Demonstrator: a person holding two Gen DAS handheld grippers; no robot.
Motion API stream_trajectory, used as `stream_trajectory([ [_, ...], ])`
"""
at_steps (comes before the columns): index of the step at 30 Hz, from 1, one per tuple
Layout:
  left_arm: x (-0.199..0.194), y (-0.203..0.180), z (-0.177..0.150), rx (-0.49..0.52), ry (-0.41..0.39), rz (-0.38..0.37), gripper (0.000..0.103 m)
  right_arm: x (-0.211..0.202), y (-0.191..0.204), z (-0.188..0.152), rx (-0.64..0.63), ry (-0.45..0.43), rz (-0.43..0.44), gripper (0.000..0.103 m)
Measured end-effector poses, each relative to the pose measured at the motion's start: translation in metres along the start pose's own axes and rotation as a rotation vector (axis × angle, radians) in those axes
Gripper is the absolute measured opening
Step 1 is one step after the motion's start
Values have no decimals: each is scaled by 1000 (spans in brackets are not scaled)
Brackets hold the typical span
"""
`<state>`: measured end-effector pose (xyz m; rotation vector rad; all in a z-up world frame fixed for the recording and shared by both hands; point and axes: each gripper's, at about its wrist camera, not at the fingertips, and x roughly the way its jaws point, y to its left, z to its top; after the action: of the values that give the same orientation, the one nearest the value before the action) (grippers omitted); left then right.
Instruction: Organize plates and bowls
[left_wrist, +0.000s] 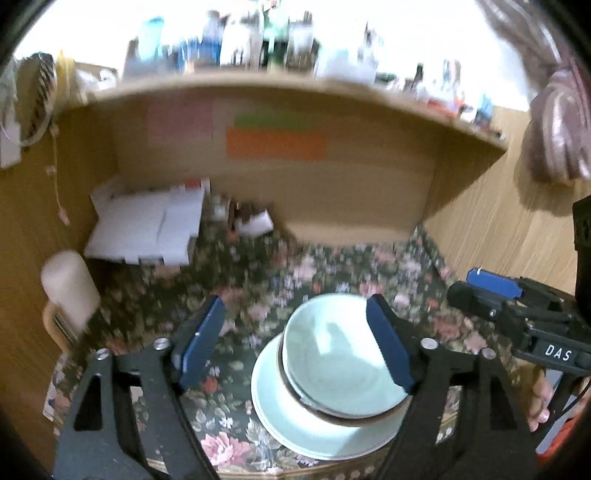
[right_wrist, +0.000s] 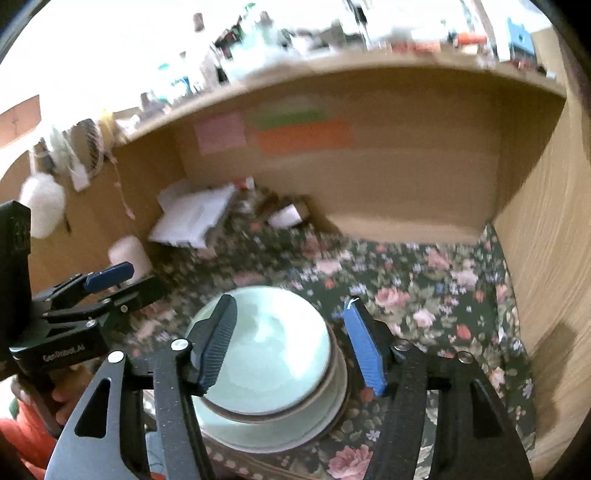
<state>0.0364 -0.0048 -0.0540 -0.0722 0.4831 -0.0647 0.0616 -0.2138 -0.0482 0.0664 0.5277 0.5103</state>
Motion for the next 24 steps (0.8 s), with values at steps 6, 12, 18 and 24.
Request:
stream_trajectory([
  [6,-33,-7,3,13,-140,29,92,-28,15,1,-35,-125,-5,79],
  [12,-47,-9,-2,14,-193,46,99,-44,25,-5,-73,-197,-31,90],
  [18,-57,-12,-10,12,-217,54,102,-54,30,-10,-81,-239,-42,103],
  [24,-64,-15,-16,15,-236,55,103,-57,31,-15,-77,-241,-33,103],
])
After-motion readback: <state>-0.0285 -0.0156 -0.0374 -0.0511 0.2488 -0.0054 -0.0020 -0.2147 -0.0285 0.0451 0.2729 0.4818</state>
